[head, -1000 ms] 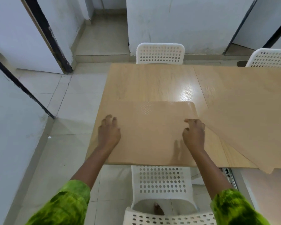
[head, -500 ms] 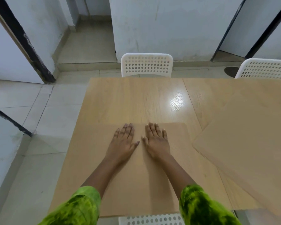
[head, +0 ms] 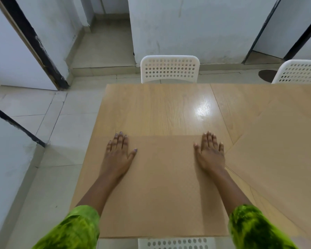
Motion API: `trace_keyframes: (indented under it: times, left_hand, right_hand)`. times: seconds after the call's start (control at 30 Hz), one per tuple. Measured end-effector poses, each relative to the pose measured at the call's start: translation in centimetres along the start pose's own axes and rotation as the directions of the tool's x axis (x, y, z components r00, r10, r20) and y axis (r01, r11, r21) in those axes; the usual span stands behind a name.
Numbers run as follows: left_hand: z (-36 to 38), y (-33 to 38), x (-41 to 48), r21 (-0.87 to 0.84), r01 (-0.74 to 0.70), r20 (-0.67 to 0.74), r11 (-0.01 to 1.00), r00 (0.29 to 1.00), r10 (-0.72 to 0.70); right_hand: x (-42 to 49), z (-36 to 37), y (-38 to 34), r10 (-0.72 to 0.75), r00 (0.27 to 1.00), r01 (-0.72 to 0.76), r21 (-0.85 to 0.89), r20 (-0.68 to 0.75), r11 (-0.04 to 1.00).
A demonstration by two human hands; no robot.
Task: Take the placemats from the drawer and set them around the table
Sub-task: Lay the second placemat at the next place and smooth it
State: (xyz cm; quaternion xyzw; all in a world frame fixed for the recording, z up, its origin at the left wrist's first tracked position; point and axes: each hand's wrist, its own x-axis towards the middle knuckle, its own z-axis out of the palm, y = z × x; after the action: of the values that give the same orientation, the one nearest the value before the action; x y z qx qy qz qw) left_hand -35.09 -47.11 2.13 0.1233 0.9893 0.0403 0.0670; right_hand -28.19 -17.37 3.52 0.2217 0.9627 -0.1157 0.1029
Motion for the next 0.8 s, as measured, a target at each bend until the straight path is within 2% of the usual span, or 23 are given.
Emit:
trace_keyframes:
  times: [0.07,0.1,0.17,0.27,0.5,0.6,0.7,0.8]
  left_hand:
    - [-0.5,0.6,-0.7,-0.021,-0.017,0.015,1.000,1.000,0.017]
    - [-0.6,1.2,-1.6,-0.033,-0.050,-0.021,0.998,0.999,0.050]
    - [-0.2,3.1,-4.6,-0.037,-0.170,-0.107,0.985,0.980,0.165]
    - [1.7,5.7,-9.9,-0.053,-0.270,-0.091,0.961,0.960,0.264]
    - [3.0,6.1,-13.0,0.025,-0.225,-0.052,0.974,0.973,0.226]
    - [2.9,5.6,-12.8,0.027,-0.212,-0.060,0.977,0.975,0.214]
    - [2.7,4.6,-12.7,0.017,-0.198,-0.081,0.980,0.977,0.199]
    - [2.6,3.5,-12.6,0.005,-0.167,-0.086,0.986,0.982,0.167]
  right_hand:
    - [-1.0,-0.4,-0.7,0.003,1.000,-0.002,0.015,-0.016,1.000]
    - [-2.1,-0.4,-1.5,-0.025,0.999,0.026,0.011,-0.038,1.000]
    - [-5.9,0.4,-3.6,-0.132,0.989,0.133,0.005,-0.066,0.991]
    - [-12.3,3.1,-6.2,-0.257,0.966,0.258,0.077,-0.016,0.963]
    - [-15.1,5.2,-5.8,-0.184,0.983,0.184,-0.016,0.028,0.983]
    - [-14.7,4.7,-4.1,-0.230,0.973,0.229,-0.014,-0.028,0.973]
    - [-14.1,4.3,-1.5,-0.171,0.982,0.174,0.024,-0.081,0.985]
    - [-13.7,3.9,1.1,-0.115,0.991,0.115,-0.002,-0.071,0.993]
